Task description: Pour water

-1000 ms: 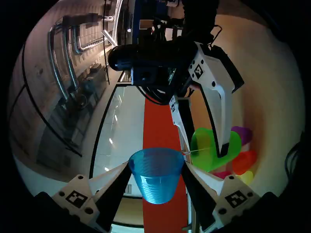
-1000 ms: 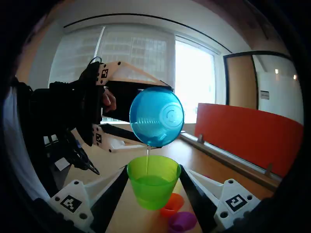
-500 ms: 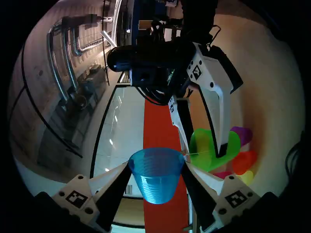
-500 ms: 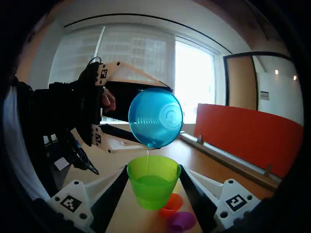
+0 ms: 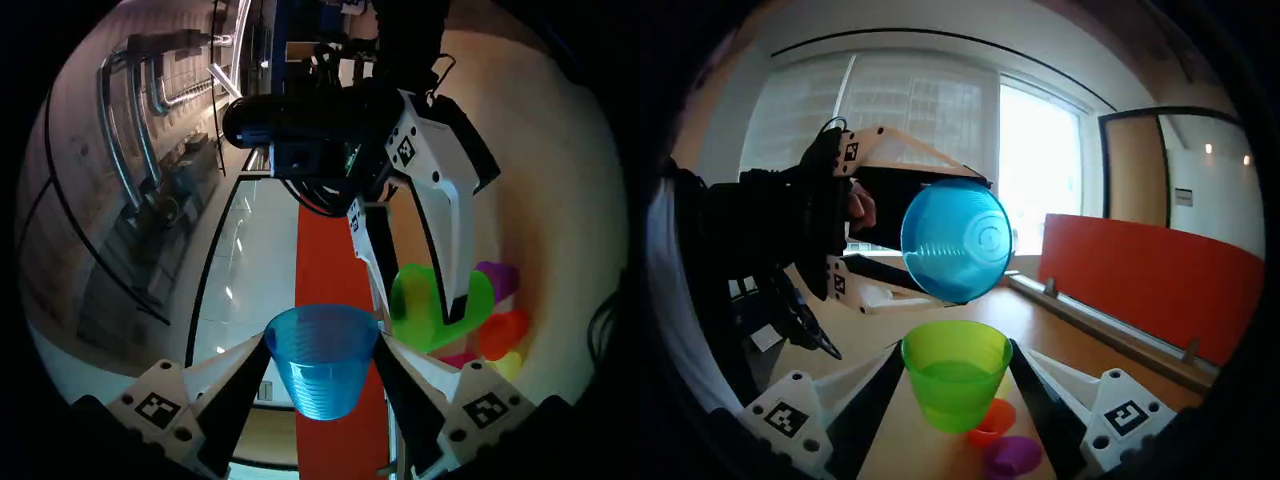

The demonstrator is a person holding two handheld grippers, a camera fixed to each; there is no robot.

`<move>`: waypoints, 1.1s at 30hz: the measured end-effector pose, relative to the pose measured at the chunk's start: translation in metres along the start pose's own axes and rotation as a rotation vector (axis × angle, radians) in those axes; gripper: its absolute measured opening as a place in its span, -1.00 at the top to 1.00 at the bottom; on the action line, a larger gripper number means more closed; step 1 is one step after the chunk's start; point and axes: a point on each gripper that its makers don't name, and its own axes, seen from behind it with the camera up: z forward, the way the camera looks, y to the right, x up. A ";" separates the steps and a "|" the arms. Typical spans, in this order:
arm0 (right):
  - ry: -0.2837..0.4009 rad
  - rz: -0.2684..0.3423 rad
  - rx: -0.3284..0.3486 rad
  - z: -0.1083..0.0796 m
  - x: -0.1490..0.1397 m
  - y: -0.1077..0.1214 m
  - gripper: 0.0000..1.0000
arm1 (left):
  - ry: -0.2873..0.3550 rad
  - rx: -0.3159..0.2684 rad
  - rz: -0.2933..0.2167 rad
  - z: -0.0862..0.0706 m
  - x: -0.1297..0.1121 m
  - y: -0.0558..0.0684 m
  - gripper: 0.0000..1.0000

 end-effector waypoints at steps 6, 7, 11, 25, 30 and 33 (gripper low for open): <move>0.001 0.000 -0.001 0.000 -0.001 0.000 -0.87 | 0.004 0.001 -0.011 0.005 -0.004 -0.003 -0.73; 0.001 0.000 -0.001 0.000 -0.001 -0.001 -0.87 | 0.005 0.001 -0.022 0.005 -0.005 -0.002 -0.73; -0.002 -0.001 -0.003 -0.001 -0.005 -0.002 -0.88 | 0.007 -0.002 -0.082 0.006 -0.008 0.001 -0.73; -0.009 -0.008 -0.022 -0.004 -0.008 -0.002 -0.87 | -0.013 0.024 -0.399 0.004 -0.027 0.001 -0.73; -0.008 -0.008 -0.029 -0.006 -0.009 -0.002 -0.87 | -0.022 0.024 -0.516 0.001 -0.034 0.003 -0.73; -0.008 -0.011 -0.032 -0.006 -0.009 -0.002 -0.88 | -0.028 0.029 -0.591 -0.002 -0.037 0.005 -0.73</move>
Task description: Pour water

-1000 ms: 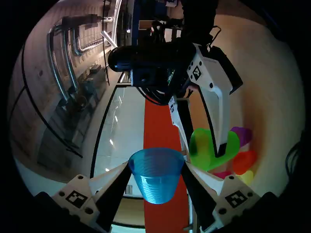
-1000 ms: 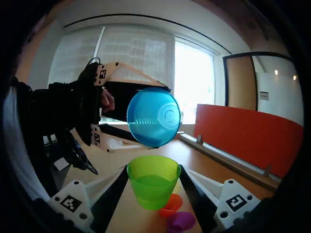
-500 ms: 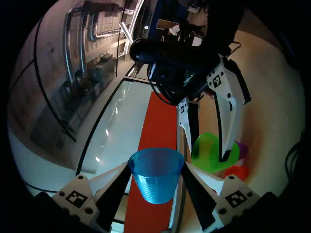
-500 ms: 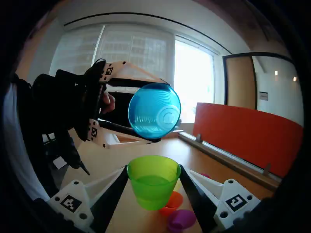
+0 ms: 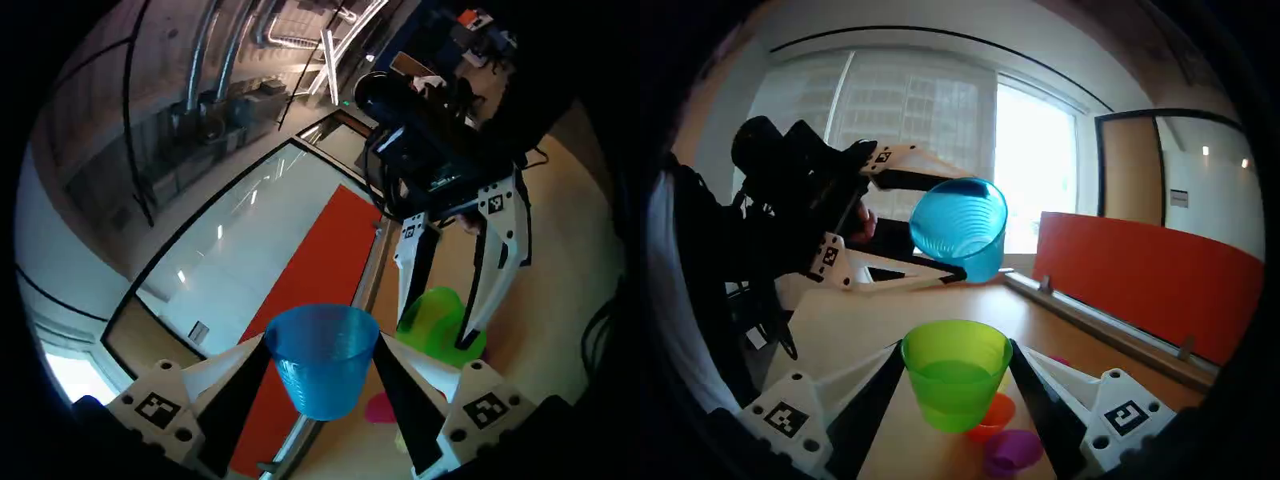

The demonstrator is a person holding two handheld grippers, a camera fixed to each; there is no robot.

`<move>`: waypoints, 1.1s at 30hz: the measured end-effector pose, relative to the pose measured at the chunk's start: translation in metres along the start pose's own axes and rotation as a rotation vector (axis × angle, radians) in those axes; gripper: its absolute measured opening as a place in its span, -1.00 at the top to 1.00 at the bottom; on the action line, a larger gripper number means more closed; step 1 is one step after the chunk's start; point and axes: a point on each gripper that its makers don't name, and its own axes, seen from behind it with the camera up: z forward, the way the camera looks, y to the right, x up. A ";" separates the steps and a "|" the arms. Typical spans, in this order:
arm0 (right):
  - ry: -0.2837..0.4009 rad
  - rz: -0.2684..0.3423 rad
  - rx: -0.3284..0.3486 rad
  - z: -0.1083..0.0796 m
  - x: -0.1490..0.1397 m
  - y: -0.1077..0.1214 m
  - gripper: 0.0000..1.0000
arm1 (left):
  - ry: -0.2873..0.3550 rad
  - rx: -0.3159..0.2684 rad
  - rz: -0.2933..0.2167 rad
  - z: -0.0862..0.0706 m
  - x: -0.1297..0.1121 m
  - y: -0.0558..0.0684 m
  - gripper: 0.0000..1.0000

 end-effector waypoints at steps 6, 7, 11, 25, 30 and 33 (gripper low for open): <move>0.003 -0.006 -0.008 -0.002 0.002 0.000 -0.88 | -0.010 0.009 -0.162 -0.004 -0.007 -0.004 -0.73; 0.004 -0.006 -0.008 -0.003 0.003 0.000 -0.88 | -0.008 0.010 -0.190 -0.005 -0.007 -0.005 -0.73; 0.006 -0.008 -0.011 -0.004 0.006 0.000 -0.87 | 0.000 0.015 -0.289 -0.006 -0.009 -0.008 -0.73; 0.006 -0.021 -0.011 -0.007 0.011 -0.005 -0.88 | 0.011 -0.002 -0.566 -0.012 -0.020 -0.005 -0.73; 0.003 -0.028 -0.013 -0.009 0.013 -0.006 -0.88 | 0.001 -0.013 -0.651 -0.015 -0.029 -0.006 -0.73; -0.003 -0.029 -0.013 -0.010 0.013 -0.006 -0.88 | -0.017 -0.026 -0.672 -0.016 -0.035 -0.003 -0.73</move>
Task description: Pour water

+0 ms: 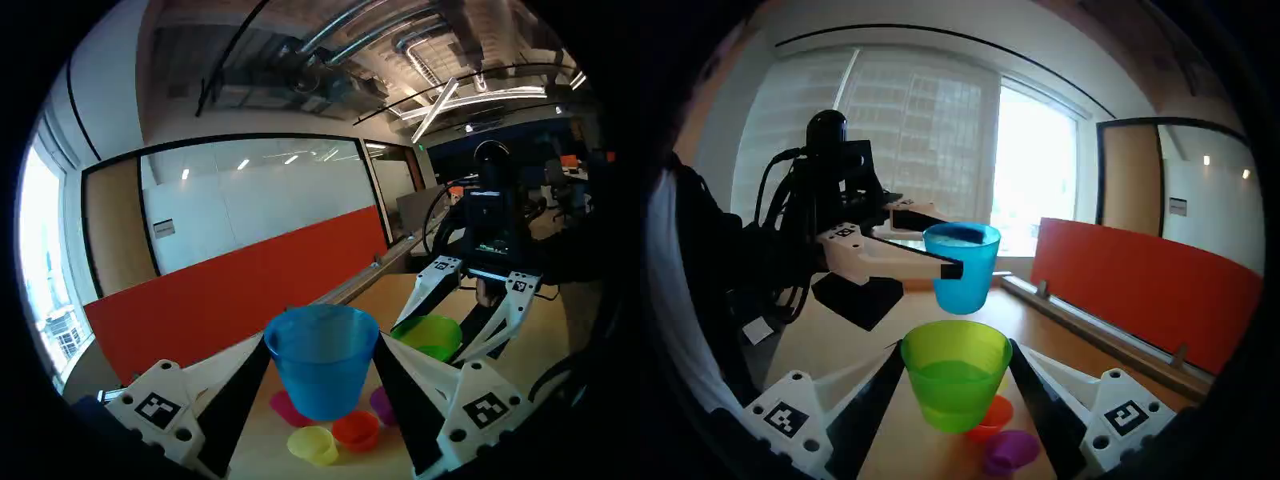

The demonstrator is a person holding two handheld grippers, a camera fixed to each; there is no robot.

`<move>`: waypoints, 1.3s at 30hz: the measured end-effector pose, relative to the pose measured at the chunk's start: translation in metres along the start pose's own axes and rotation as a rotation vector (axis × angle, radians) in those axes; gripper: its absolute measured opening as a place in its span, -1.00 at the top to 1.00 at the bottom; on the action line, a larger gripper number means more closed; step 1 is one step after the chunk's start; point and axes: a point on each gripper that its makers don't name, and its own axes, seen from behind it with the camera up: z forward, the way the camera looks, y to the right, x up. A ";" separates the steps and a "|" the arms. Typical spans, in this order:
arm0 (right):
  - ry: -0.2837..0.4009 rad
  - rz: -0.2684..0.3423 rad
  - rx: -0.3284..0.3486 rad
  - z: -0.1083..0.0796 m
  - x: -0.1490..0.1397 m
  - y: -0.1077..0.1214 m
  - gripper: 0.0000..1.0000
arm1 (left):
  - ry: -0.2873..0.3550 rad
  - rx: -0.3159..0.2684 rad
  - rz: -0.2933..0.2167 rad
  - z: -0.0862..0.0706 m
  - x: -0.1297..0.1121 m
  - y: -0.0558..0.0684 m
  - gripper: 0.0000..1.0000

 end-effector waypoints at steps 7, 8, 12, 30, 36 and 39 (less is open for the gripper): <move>-0.022 -0.007 0.004 -0.003 -0.004 -0.001 -0.88 | -0.046 -0.033 -0.040 -0.001 -0.018 0.005 -0.73; -0.026 -0.009 0.005 -0.003 -0.004 -0.001 -0.87 | -0.052 -0.037 -0.052 -0.001 -0.020 0.006 -0.73; -0.047 -0.009 0.011 -0.004 -0.007 -0.003 -0.88 | -0.077 -0.053 -0.093 -0.001 -0.030 0.007 -0.73; -0.186 -0.010 0.036 -0.011 -0.035 -0.003 -0.87 | -0.255 -0.100 -0.092 -0.006 -0.087 0.019 -0.74; -0.218 -0.003 0.043 -0.013 -0.044 -0.002 -0.88 | -0.298 -0.111 -0.087 -0.008 -0.101 0.022 -0.73; -0.236 -0.005 0.040 -0.014 -0.049 0.000 -0.88 | -0.331 -0.119 -0.076 -0.010 -0.113 0.024 -0.73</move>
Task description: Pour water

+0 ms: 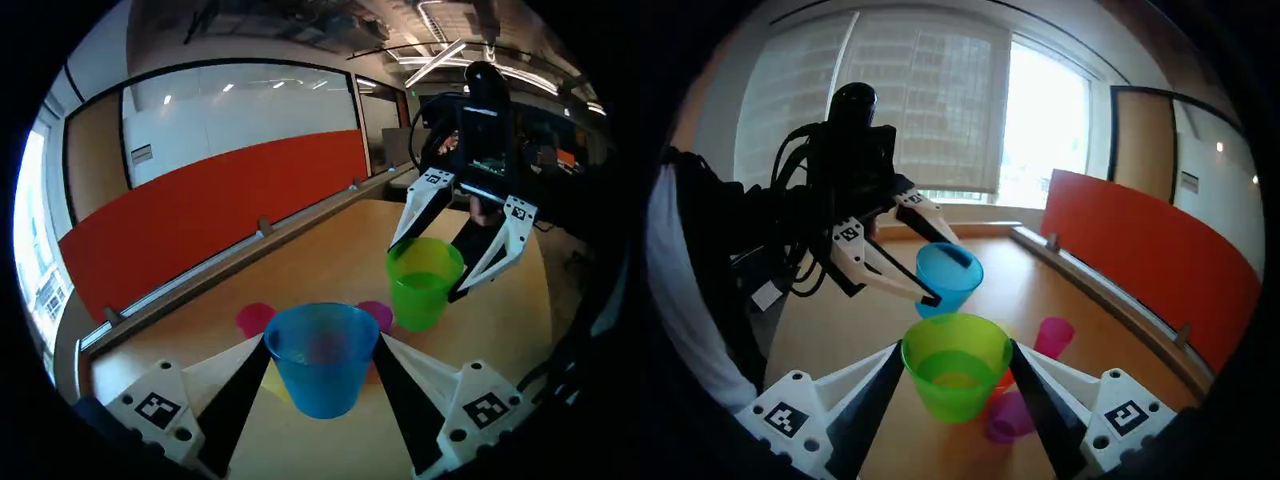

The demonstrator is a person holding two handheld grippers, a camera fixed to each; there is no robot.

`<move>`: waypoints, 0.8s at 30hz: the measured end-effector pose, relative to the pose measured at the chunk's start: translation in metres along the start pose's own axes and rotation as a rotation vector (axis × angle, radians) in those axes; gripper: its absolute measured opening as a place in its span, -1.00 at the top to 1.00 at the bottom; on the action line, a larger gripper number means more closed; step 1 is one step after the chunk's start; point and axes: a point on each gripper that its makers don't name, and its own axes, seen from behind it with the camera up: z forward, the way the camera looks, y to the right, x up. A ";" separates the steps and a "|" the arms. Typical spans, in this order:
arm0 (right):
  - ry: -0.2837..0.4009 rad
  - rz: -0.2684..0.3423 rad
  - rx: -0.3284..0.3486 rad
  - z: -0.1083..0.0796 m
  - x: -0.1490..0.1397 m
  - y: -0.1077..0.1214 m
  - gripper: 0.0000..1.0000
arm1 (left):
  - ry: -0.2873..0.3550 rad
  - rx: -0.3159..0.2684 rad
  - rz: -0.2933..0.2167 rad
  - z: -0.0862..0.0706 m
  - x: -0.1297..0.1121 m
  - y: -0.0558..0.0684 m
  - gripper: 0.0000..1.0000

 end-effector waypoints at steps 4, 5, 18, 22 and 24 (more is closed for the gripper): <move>-0.029 0.004 0.001 0.000 -0.011 0.002 -0.88 | -0.040 -0.008 0.017 0.004 -0.014 0.004 -0.74; -0.037 0.007 0.003 -0.001 -0.014 0.002 -0.88 | -0.048 -0.009 0.020 0.005 -0.017 0.005 -0.74; -0.118 0.027 0.019 -0.001 -0.050 0.003 -0.88 | -0.140 -0.054 0.020 0.021 -0.057 0.017 -0.74; -0.136 0.035 0.021 -0.001 -0.060 0.005 -0.88 | -0.163 -0.061 0.027 0.025 -0.068 0.020 -0.74; -0.147 0.038 0.023 -0.001 -0.065 0.005 -0.88 | -0.176 -0.066 0.032 0.027 -0.072 0.022 -0.74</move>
